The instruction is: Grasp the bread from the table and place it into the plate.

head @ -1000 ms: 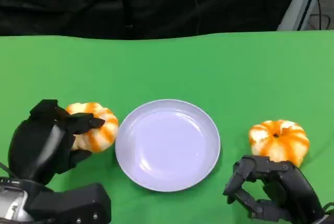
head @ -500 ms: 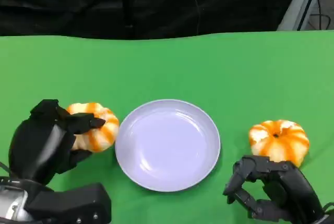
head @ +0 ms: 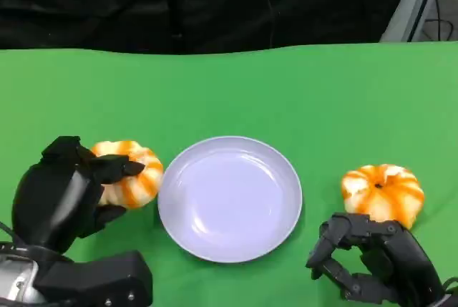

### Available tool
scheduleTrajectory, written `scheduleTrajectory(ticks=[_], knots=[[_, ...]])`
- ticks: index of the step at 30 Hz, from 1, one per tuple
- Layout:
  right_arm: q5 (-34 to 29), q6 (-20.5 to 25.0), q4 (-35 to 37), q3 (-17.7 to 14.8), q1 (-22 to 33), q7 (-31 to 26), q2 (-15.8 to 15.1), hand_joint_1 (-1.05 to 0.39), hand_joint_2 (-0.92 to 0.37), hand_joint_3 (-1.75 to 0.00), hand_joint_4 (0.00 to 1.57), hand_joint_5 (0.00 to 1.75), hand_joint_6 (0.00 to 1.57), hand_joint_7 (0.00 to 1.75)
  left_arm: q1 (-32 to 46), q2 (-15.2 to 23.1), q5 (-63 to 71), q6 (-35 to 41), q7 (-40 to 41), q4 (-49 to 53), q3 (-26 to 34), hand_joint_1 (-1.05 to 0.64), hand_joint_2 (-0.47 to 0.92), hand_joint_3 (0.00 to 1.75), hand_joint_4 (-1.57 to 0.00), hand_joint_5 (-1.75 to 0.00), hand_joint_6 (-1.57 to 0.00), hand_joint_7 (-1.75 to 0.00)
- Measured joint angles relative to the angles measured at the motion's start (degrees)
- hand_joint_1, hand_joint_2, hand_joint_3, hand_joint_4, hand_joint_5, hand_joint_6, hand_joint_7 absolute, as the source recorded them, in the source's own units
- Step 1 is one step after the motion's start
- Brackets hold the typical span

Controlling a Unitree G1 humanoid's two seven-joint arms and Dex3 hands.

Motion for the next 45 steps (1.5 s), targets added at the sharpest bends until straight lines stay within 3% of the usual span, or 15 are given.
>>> scheduleTrajectory(ticks=[8, 11, 15, 20, 22, 26, 45], knots=[[0.05, 0.01, 0.00, 0.00, 0.00, 0.03, 0.00, -0.12, -0.70, -0.74, 0.75, 1.51, 0.85, 1.10, 0.00, 0.00, -0.02, -0.12, -0.26, -0.93, 0.12, -0.03, 0.91, 0.00, -0.69, -1.33, -1.08, -0.45], [0.00, 0.00, 0.00, 0.00, 0.00, -0.03, 0.00, -0.15, -0.70, -0.73, 0.75, 1.51, 0.85, 1.11, 0.01, 0.00, -0.03, -0.15, -0.43, -1.01, 0.17, -0.04, 0.92, 0.00, -0.64, -1.43, -0.96, -0.67], [-0.30, 0.00, 0.00, 0.00, 0.00, -0.25, -0.06, -0.15, -0.70, -0.73, 0.75, 1.51, 0.84, 1.11, 0.04, 0.00, -0.04, -0.20, -0.42, -1.23, 0.23, -0.04, 0.92, 0.00, -0.63, -1.44, -0.94, -0.73], [-0.65, 0.00, 0.02, 0.00, -0.01, -0.51, -0.08, -0.14, -0.71, -0.72, 0.76, 1.50, 0.85, 1.11, 0.22, 0.00, -0.03, -0.19, -0.43, -1.60, 0.36, -0.04, 0.92, 0.00, -0.68, -1.34, -1.01, -0.55], [-0.65, 0.00, 0.02, 0.00, -0.01, -0.51, -0.08, -0.09, -0.73, -0.72, 0.76, 1.50, 0.84, 1.11, 0.23, 0.00, -0.03, -0.20, -0.43, -1.60, 0.37, -0.04, 0.92, 0.01, -0.64, -1.42, -0.98, -0.63], [-0.60, 0.00, 0.08, -0.07, -0.06, -0.48, -0.15, -0.09, -0.72, -0.73, 0.75, 1.51, 0.84, 1.12, 1.04, -0.29, 0.48, -0.33, -0.45, -5.14, 0.09, -0.08, 0.92, 0.03, -0.66, -1.40, -0.93, -0.73], [-0.60, -0.01, 0.37, -0.09, -0.53, -0.48, -0.15, -0.09, -0.72, -0.74, 0.75, 1.51, 0.83, 1.11, 1.43, -1.79, 2.14, -2.20, -2.68, -12.06, -1.42, -0.09, 0.92, 0.04, -0.70, -1.35, -0.93, -0.70]])
